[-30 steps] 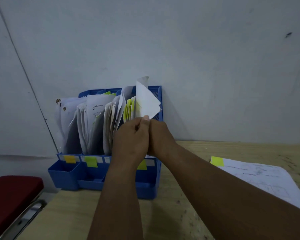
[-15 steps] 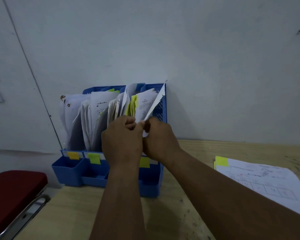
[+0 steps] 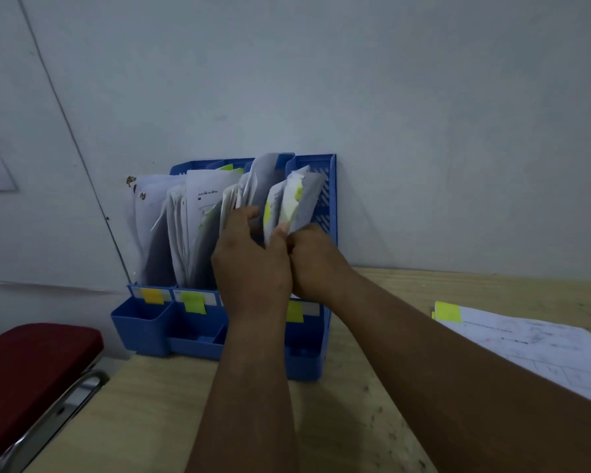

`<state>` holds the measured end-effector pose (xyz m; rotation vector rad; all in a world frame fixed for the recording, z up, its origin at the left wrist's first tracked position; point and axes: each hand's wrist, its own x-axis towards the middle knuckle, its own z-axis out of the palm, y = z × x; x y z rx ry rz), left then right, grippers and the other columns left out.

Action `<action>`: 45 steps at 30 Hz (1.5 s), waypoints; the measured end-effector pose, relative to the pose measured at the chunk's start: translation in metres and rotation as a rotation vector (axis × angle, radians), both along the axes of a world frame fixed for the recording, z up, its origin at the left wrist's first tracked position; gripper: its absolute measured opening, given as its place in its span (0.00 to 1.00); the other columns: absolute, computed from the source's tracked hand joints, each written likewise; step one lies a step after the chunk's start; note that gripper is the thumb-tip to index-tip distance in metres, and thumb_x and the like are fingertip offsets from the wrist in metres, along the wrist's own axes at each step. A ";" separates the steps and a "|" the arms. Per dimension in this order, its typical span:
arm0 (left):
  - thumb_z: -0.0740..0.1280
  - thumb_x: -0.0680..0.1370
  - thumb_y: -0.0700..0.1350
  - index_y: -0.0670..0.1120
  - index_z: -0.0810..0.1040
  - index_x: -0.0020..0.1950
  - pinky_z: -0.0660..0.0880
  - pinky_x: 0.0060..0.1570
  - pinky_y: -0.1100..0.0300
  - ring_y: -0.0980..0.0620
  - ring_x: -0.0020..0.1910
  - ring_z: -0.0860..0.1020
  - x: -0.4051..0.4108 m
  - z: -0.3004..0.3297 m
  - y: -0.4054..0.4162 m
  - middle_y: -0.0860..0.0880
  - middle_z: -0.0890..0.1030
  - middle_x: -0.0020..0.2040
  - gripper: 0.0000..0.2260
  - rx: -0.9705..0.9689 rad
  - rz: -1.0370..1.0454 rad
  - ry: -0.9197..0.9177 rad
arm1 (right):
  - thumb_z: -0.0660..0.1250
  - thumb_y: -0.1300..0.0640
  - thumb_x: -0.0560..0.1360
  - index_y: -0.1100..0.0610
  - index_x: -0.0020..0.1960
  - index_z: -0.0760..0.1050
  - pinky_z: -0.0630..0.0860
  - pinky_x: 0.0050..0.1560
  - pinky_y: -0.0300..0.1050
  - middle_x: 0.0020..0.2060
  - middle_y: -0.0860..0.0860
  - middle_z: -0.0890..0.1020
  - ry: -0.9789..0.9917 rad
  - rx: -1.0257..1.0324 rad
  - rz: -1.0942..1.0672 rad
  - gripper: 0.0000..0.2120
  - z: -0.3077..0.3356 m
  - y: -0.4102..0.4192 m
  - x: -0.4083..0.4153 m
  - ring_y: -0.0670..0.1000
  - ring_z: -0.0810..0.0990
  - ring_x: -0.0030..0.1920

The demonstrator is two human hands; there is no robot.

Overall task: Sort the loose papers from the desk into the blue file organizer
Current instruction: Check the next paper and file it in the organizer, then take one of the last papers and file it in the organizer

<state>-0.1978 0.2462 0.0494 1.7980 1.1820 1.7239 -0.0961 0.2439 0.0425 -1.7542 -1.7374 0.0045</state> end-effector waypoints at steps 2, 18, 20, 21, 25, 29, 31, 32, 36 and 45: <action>0.70 0.80 0.47 0.50 0.80 0.58 0.69 0.37 0.79 0.63 0.41 0.76 0.001 -0.002 0.001 0.57 0.80 0.47 0.07 -0.024 -0.001 0.027 | 0.70 0.60 0.77 0.64 0.44 0.82 0.63 0.46 0.40 0.40 0.60 0.83 -0.087 -0.019 0.029 0.08 0.005 -0.005 -0.002 0.58 0.79 0.45; 0.77 0.73 0.56 0.49 0.76 0.54 0.66 0.38 0.71 0.54 0.43 0.74 -0.002 0.012 -0.006 0.51 0.77 0.44 0.17 0.097 0.178 -0.021 | 0.75 0.55 0.72 0.59 0.40 0.80 0.77 0.41 0.49 0.40 0.55 0.81 0.042 0.027 -0.026 0.08 0.001 -0.026 0.003 0.51 0.79 0.40; 0.75 0.75 0.55 0.50 0.75 0.52 0.67 0.37 0.72 0.55 0.40 0.75 0.006 0.020 -0.016 0.51 0.76 0.42 0.14 0.158 0.116 -0.025 | 0.73 0.54 0.72 0.50 0.35 0.72 0.70 0.37 0.43 0.36 0.51 0.76 0.073 0.081 -0.023 0.11 0.001 -0.039 0.011 0.46 0.74 0.36; 0.74 0.76 0.54 0.51 0.75 0.51 0.68 0.36 0.73 0.56 0.39 0.75 0.010 0.023 -0.023 0.53 0.76 0.41 0.12 0.174 0.070 -0.025 | 0.71 0.52 0.71 0.47 0.34 0.69 0.69 0.37 0.42 0.36 0.50 0.75 0.085 0.106 -0.024 0.12 0.000 -0.049 0.016 0.47 0.74 0.36; 0.72 0.77 0.52 0.53 0.76 0.49 0.70 0.35 0.73 0.61 0.35 0.76 0.032 0.028 -0.056 0.55 0.77 0.36 0.07 0.150 -0.156 0.018 | 0.71 0.49 0.73 0.50 0.47 0.74 0.72 0.44 0.43 0.46 0.49 0.77 0.085 0.177 -0.153 0.07 -0.013 -0.112 0.033 0.47 0.75 0.45; 0.73 0.76 0.54 0.54 0.78 0.51 0.73 0.36 0.67 0.62 0.37 0.77 0.050 0.005 -0.083 0.55 0.79 0.38 0.08 -0.033 -0.390 0.191 | 0.71 0.48 0.74 0.49 0.52 0.75 0.71 0.53 0.42 0.51 0.46 0.76 0.058 0.081 -0.314 0.10 -0.038 -0.178 0.057 0.46 0.74 0.52; 0.73 0.76 0.55 0.55 0.79 0.52 0.75 0.38 0.62 0.61 0.40 0.78 0.055 -0.017 -0.096 0.56 0.80 0.41 0.08 -0.140 -0.454 0.316 | 0.71 0.47 0.74 0.48 0.52 0.75 0.72 0.53 0.43 0.52 0.44 0.76 0.081 0.005 -0.385 0.09 -0.054 -0.204 0.069 0.46 0.75 0.54; 0.73 0.76 0.55 0.55 0.79 0.52 0.76 0.39 0.61 0.60 0.41 0.78 0.057 -0.029 -0.105 0.56 0.80 0.43 0.08 -0.193 -0.479 0.376 | 0.70 0.46 0.73 0.46 0.51 0.75 0.72 0.54 0.44 0.52 0.44 0.76 0.098 -0.027 -0.424 0.09 -0.062 -0.217 0.075 0.47 0.75 0.54; 0.71 0.77 0.53 0.56 0.79 0.55 0.76 0.45 0.60 0.57 0.46 0.79 0.066 -0.067 -0.131 0.56 0.81 0.50 0.08 -0.338 -0.556 0.610 | 0.68 0.40 0.69 0.41 0.45 0.72 0.74 0.54 0.49 0.49 0.42 0.76 0.178 -0.149 -0.506 0.09 -0.086 -0.246 0.088 0.47 0.75 0.52; 0.74 0.76 0.51 0.54 0.83 0.57 0.73 0.47 0.70 0.62 0.48 0.79 0.071 -0.112 -0.147 0.58 0.83 0.52 0.11 -0.287 -0.593 0.604 | 0.61 0.25 0.56 0.41 0.46 0.75 0.75 0.58 0.55 0.53 0.43 0.78 0.247 -0.215 -0.512 0.27 -0.106 -0.255 0.104 0.51 0.76 0.57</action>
